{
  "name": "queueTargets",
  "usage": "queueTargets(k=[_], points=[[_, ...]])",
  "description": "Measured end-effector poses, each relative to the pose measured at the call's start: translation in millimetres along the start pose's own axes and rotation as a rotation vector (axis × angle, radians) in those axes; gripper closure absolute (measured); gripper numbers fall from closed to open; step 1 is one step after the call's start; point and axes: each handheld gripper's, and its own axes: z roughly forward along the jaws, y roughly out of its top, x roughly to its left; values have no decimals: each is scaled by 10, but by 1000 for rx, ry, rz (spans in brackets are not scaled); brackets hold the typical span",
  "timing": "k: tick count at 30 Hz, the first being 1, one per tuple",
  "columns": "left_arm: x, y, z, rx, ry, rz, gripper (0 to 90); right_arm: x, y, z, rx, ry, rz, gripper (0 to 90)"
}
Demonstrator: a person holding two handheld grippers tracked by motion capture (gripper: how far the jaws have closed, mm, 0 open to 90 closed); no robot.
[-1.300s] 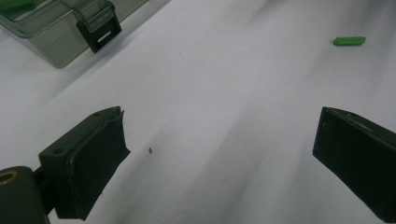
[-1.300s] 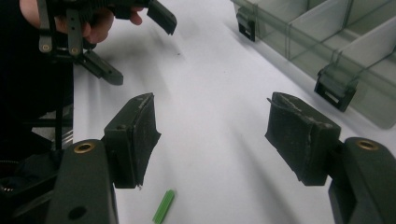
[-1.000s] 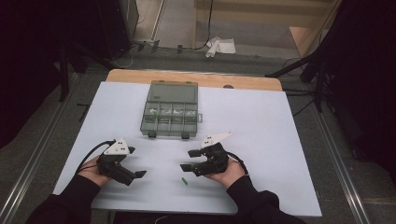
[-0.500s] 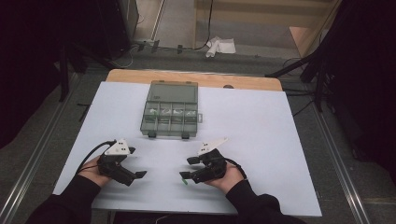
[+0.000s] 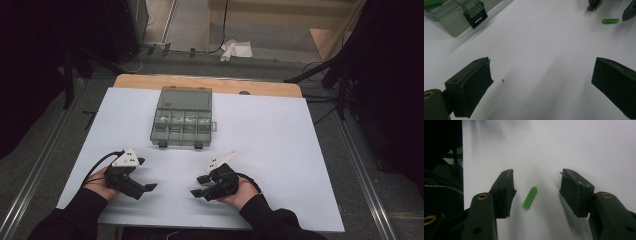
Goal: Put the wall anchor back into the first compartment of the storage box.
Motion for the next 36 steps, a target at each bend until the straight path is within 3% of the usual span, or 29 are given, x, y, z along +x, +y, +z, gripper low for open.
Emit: queueTargets(k=[8,20,36], points=[[-2,0,3,0,1,0,19,42,-6,24,33,17,-7,628],[-9,4,16,8,-2,5,19,64,-3,47,52,-12,-30,843],[-10,3,19,5,-8,7,20,29,47,62,67,15,19,852]])
